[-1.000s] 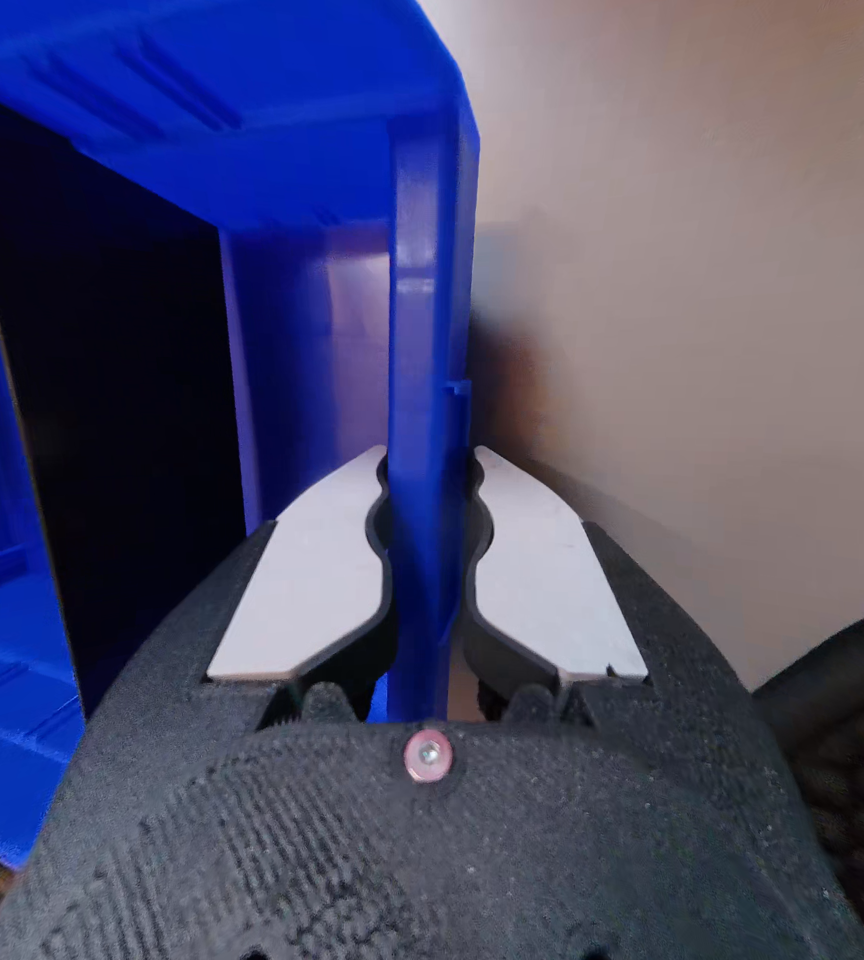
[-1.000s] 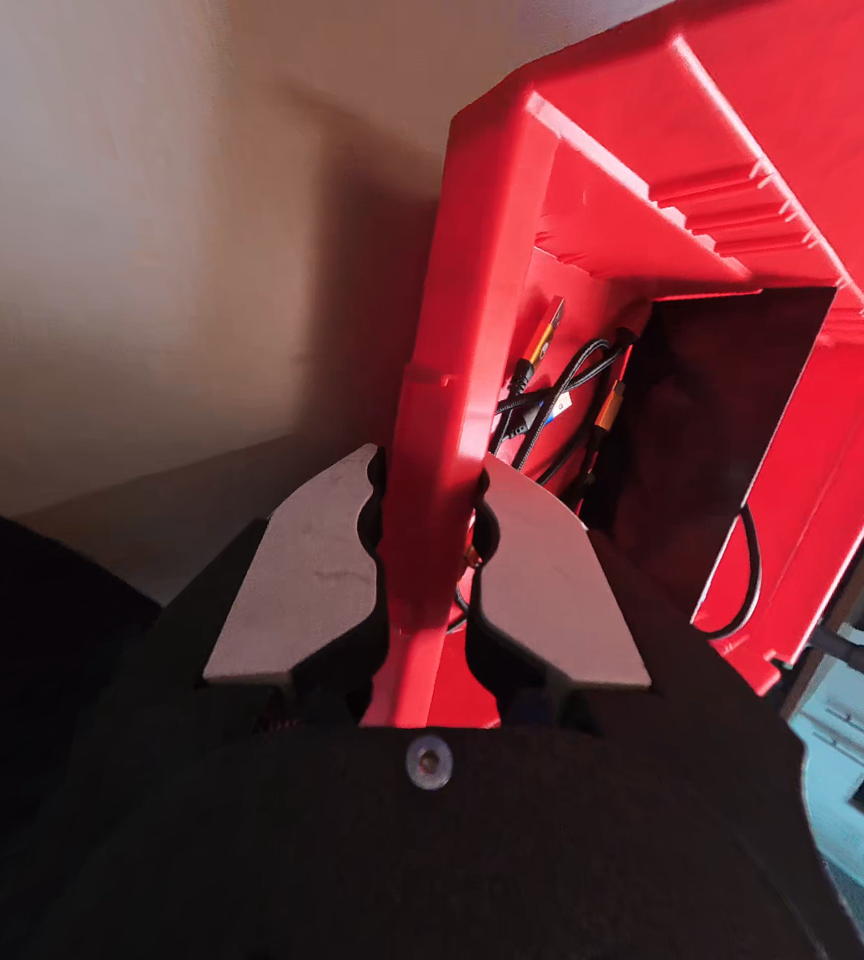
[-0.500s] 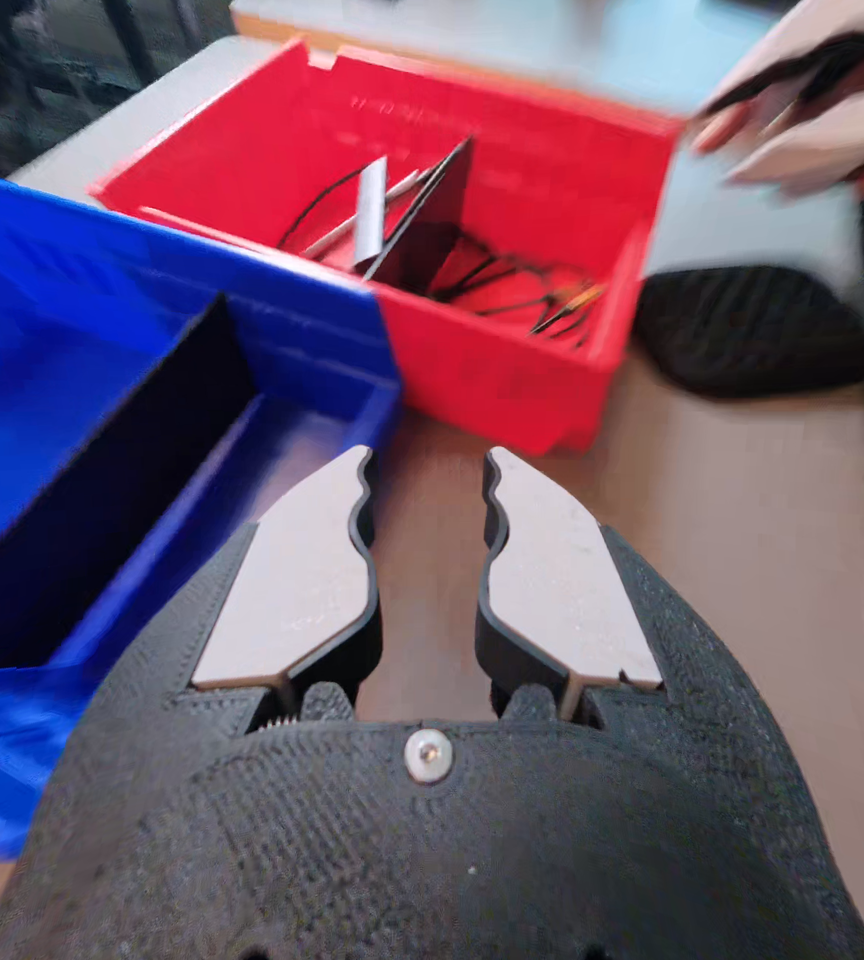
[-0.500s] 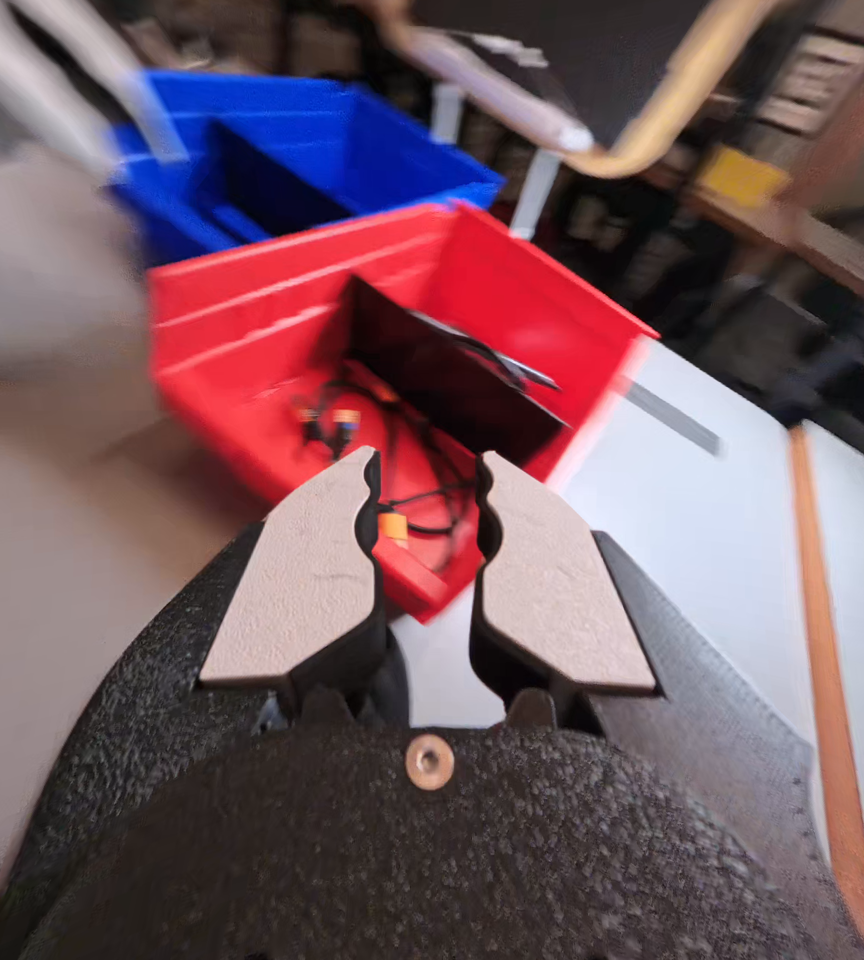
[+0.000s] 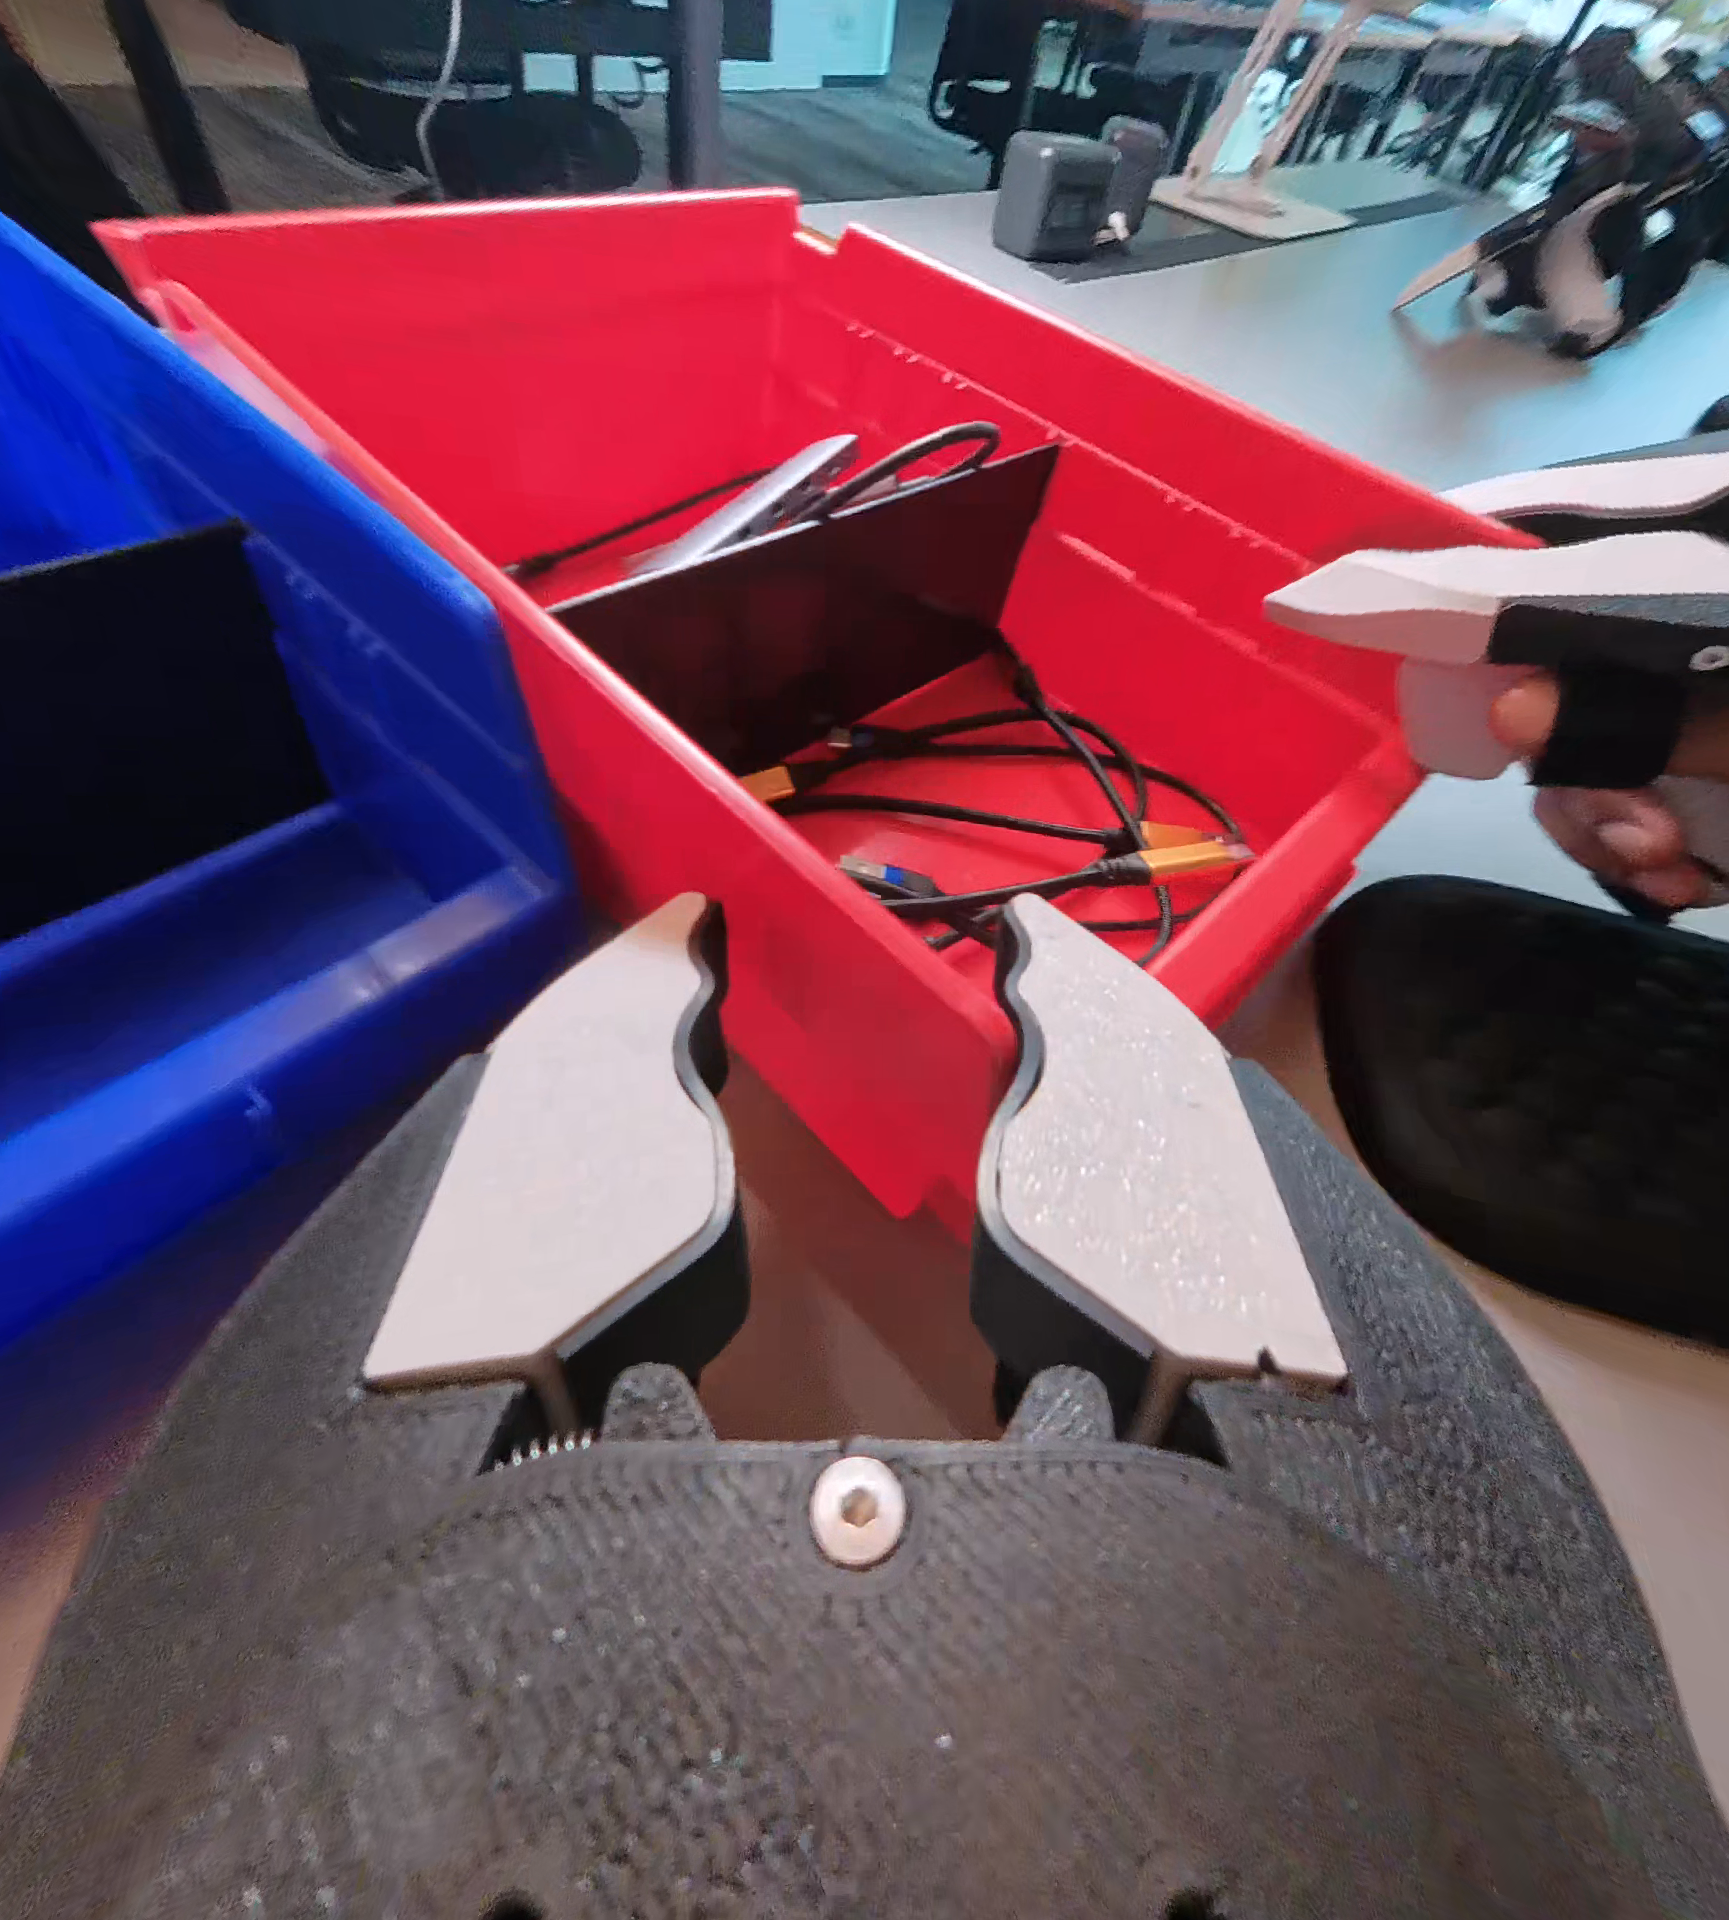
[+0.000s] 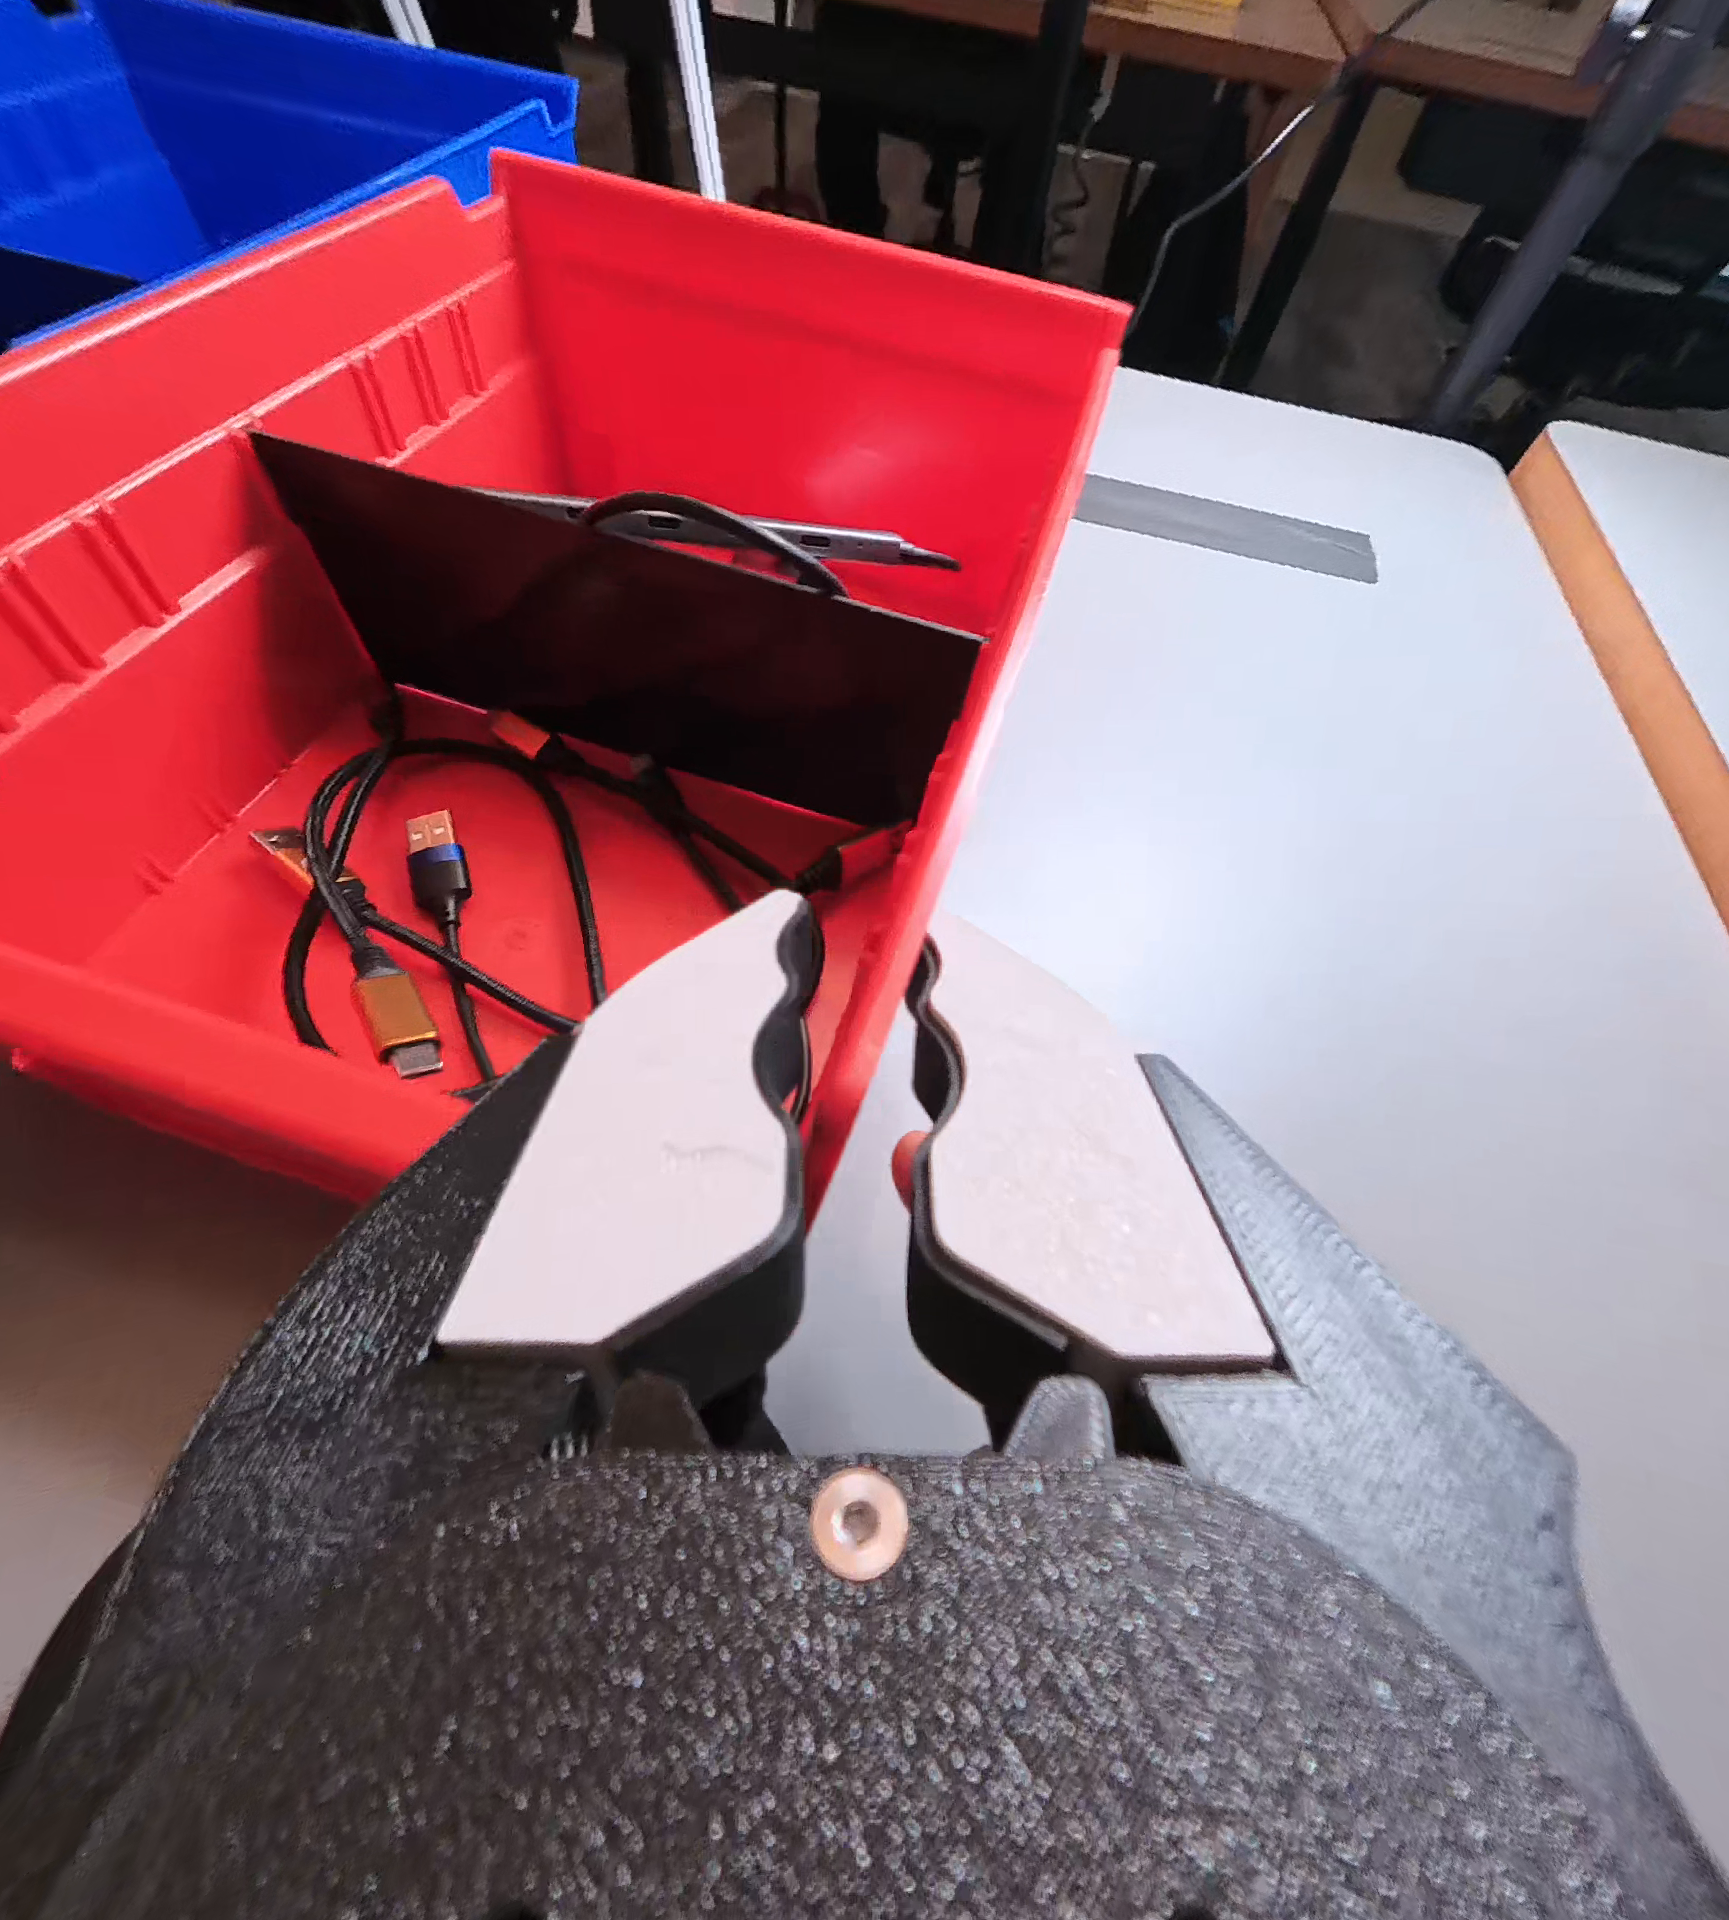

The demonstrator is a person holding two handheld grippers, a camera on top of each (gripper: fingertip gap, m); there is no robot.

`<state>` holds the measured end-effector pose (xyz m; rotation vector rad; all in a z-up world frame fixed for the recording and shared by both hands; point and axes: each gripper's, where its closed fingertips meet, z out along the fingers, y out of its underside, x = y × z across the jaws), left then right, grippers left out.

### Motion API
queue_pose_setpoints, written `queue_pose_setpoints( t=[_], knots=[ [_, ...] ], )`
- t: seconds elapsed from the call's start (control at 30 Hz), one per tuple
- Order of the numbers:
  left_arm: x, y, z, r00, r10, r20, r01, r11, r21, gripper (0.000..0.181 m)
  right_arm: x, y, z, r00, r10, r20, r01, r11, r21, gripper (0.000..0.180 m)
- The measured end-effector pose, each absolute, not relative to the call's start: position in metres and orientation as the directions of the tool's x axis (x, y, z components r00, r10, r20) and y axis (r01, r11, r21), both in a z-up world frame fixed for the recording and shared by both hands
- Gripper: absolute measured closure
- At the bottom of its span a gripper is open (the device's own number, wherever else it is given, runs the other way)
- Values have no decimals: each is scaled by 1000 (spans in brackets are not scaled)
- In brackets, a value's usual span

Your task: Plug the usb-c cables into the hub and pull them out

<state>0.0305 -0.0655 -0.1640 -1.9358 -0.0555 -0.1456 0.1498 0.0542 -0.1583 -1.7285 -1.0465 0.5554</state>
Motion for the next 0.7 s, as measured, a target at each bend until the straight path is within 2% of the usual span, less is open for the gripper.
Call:
queue_pose_setpoints(
  t=[0.03,0.17,0.33,0.53,0.7],
  knots=[
    [27,-65,-163,993,-15,117,103,-362,-927,135,150,52,-158,519,850,90,378,-134,-916,162],
    [21,-63,-162,993,42,115,122,-371,-921,149,156,44,-154,550,833,57,335,-158,-929,164],
    [29,-69,-143,994,36,102,109,-336,-935,154,171,30,-122,601,796,71,250,-102,-963,165],
    [14,-98,-59,997,78,19,32,-174,-984,157,157,-2,-38,578,809,111,137,39,-990,163],
    [-51,-164,10,959,284,4,10,-17,-1000,162,79,-54,21,445,889,106,33,102,-994,162]
  ],
)
